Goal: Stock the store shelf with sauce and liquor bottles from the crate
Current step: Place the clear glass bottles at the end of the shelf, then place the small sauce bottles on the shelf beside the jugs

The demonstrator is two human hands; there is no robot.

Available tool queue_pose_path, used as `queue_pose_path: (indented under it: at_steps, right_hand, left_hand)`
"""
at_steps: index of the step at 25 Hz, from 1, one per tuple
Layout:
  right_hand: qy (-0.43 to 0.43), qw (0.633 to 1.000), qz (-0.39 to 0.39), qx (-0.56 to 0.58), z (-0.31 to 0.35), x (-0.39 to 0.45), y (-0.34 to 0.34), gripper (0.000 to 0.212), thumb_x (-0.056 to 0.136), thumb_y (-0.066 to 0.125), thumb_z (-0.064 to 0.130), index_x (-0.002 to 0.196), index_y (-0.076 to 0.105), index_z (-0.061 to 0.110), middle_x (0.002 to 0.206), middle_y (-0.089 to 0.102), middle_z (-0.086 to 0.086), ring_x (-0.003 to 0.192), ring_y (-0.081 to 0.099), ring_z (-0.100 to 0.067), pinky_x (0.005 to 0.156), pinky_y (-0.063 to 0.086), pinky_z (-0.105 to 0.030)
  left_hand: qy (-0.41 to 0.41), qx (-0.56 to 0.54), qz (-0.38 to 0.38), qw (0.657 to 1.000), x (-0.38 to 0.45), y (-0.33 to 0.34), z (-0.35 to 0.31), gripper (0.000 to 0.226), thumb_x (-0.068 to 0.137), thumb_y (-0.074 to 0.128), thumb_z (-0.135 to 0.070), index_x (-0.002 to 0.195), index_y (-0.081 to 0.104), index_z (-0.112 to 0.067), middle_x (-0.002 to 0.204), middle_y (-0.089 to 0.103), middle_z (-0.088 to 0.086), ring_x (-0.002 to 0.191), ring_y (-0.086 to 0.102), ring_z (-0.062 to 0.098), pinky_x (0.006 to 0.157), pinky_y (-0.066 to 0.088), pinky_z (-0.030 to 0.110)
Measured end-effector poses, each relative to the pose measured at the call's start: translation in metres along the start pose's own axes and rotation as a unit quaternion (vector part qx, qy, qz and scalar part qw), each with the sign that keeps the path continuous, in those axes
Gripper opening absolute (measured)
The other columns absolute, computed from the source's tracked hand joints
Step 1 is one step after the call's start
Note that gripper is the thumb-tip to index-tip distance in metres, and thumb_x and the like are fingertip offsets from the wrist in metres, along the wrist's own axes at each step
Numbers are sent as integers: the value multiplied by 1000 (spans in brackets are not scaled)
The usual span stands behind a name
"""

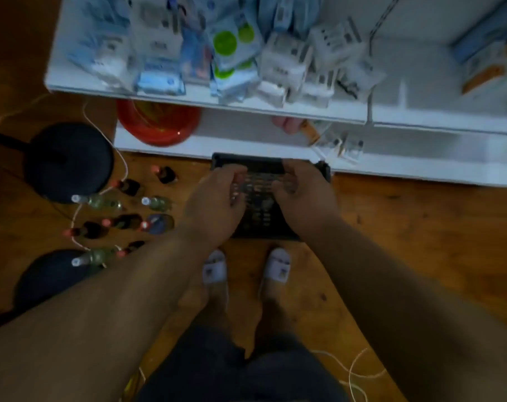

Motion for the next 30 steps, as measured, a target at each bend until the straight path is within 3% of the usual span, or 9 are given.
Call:
queue_pose_path:
  at_steps: [4,7,12,14,16,18,20,25,30]
  right_hand:
    - [54,998,14,12,-86,29,59,50,95,60,31,140,48,15,137,55,-7,125,53,-22,102,44,-32]
    - [136,990,20,30,-169,50,110,45,96,60,28,138,50,14,133,58,-6,120,57,-21,86,42,-25]
    - [190,981,20,7,-292,92,173,43,95,58,28,136,52,17,130,58,-9,113,59,-26,91,52,-38]
    - [206,978,-18,-24,-331,115,178,44,95,57,31,136,50,17,132,52,-11,111,58,-29,89,51,-38]
    - [242,968,-30,-54,-368,136,180,51,97,55,31,143,39,17,139,40,-14,113,54,-33,81,44,-34]
    - [269,959,-1,-93,-395,157,189,57,96,53,29,147,30,17,141,39,-18,114,54,-39,76,41,-35]
    - [270,955,10,-123,-410,176,193,53,96,52,25,143,32,14,132,51,-21,111,57,-40,72,41,-36]
    - [197,967,85,-136,-414,206,219,40,94,57,26,132,50,20,118,63,-14,103,60,-35,73,47,-36]
    - [176,982,-9,-72,-386,193,194,31,91,62,36,117,63,20,105,68,-6,96,62,-27,71,44,-30]
  left_hand:
    - [-9,-2,82,997,17,86,52,44,92,58,-15,135,50,-19,107,53,-6,93,52,10,80,44,24]
    - [-14,-2,149,989,38,171,90,44,94,57,-17,137,47,-22,112,54,-6,92,52,10,78,42,23]
    - [-55,-34,214,975,69,305,145,46,92,61,-16,135,47,-20,101,55,-5,87,54,13,85,52,35]
    - [-66,-39,230,970,85,350,160,51,92,61,-17,139,42,-21,98,58,-3,83,56,13,80,53,36]
    - [-95,-38,240,965,105,390,171,64,93,61,-22,149,29,-24,108,63,1,81,57,12,70,50,27]
    - [-139,-79,239,958,126,420,180,85,92,65,-28,156,10,-28,136,55,7,107,60,22,88,51,29]
    - [-152,-87,257,950,146,445,185,93,89,68,-35,156,3,-32,157,34,6,134,44,26,108,39,29]
    - [-115,-32,281,952,181,468,197,54,86,72,-36,135,52,-24,137,54,2,122,52,21,86,35,17]
    - [-119,-30,186,975,166,413,196,38,90,68,-30,126,55,-26,130,55,2,99,49,14,77,35,22]
Point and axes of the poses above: each hand's wrist, its own x-axis towards the middle knuckle, its own y-axis out of the palm, z = x × y, the point moved 8 cm from there along x, towards the middle knuckle
